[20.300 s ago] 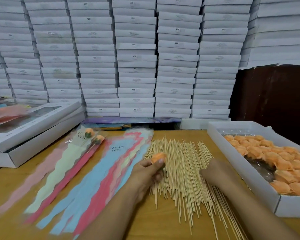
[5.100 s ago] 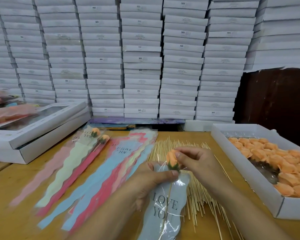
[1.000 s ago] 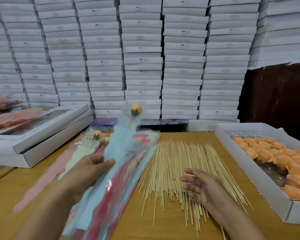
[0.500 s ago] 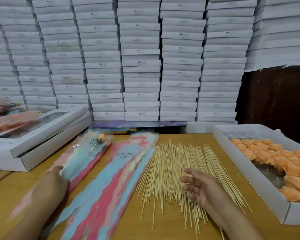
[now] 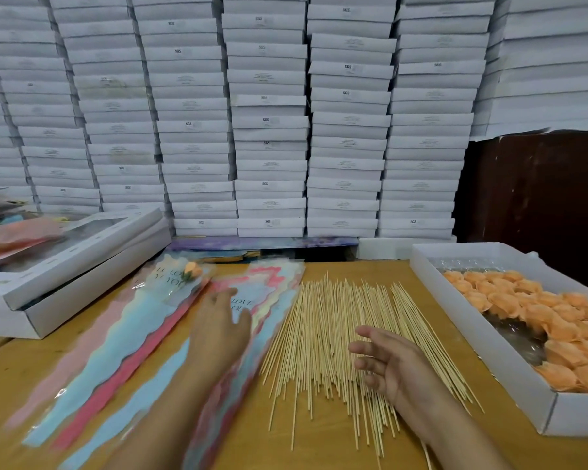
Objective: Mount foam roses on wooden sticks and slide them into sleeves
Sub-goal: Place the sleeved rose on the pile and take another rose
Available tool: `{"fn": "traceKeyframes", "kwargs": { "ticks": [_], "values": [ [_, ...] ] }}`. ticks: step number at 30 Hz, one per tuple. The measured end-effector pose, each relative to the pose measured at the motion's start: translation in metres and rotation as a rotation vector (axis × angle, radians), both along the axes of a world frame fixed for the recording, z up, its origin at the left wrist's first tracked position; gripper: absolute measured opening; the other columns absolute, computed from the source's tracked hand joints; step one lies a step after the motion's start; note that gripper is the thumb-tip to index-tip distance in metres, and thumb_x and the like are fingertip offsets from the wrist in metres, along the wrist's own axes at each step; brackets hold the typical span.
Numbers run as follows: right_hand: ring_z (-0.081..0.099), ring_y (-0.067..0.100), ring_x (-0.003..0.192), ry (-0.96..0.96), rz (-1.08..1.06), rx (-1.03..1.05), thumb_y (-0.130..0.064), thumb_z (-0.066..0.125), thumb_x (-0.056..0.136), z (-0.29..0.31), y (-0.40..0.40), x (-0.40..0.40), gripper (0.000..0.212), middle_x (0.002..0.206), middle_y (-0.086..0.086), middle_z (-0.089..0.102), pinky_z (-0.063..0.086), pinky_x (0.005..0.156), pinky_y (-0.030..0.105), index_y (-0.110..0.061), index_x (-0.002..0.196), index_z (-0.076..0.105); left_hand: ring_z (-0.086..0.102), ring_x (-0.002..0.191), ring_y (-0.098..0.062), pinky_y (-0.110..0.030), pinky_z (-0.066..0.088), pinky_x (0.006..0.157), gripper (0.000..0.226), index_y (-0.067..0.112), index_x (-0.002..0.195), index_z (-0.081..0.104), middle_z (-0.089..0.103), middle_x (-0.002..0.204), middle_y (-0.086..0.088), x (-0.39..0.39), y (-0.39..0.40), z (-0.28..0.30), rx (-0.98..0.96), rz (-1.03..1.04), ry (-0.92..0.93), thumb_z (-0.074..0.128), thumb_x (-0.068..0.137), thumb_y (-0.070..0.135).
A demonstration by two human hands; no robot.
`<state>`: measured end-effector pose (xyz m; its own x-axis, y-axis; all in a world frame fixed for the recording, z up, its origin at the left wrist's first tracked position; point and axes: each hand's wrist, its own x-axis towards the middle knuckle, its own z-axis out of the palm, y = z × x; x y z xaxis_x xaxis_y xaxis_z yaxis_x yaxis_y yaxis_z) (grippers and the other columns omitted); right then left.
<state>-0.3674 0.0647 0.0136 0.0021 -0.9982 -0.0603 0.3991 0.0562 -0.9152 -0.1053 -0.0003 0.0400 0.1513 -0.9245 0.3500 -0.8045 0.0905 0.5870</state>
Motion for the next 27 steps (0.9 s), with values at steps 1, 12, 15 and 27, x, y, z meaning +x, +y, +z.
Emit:
{"fn": "traceKeyframes", "kwargs": {
  "ticks": [1,12,15,27],
  "values": [
    [0.067,0.019,0.065,-0.003,-0.002,-0.001,-0.013,0.052,0.099,0.0,0.0,0.0,0.023,0.092,0.017,0.075,0.052,0.047,0.025,-0.003,0.116,0.064,0.042,0.135,-0.028,-0.039,0.035,0.109,0.047,0.013,0.144,0.048,0.048,0.145,-0.013,-0.015,0.001,-0.001,-0.004,-0.05,0.004,0.055,0.099,0.027],
    [0.066,0.018,0.062,-0.044,-0.012,0.008,-0.011,0.053,0.099,0.001,0.0,0.001,0.021,0.09,0.018,0.074,0.05,0.046,0.024,-0.003,0.113,0.065,0.008,0.155,-0.021,-0.042,0.008,0.126,0.059,0.03,0.158,0.025,0.012,0.168,0.001,-0.107,0.009,-0.049,0.16,-0.362,-0.297,0.028,0.104,0.054],
    [0.066,0.018,0.063,-0.045,-0.014,0.005,-0.011,0.052,0.098,0.002,0.0,0.001,0.021,0.089,0.017,0.074,0.05,0.047,0.024,-0.004,0.112,0.066,-0.002,0.156,-0.021,-0.044,-0.001,0.125,0.063,0.031,0.16,0.018,0.004,0.169,0.004,-0.108,0.009,-0.063,0.252,-0.413,-0.395,0.02,0.103,0.058],
    [0.069,0.013,0.078,0.62,-0.321,-0.115,-0.008,0.058,0.094,0.029,-0.004,-0.024,0.02,0.088,-0.004,0.075,0.059,0.07,0.033,-0.021,0.105,0.068,0.012,0.155,-0.018,-0.04,0.008,0.126,0.059,0.028,0.156,0.032,0.024,0.166,0.006,-0.105,0.008,-0.068,0.2,-0.41,-0.376,0.02,0.105,0.053]
  ]
}}
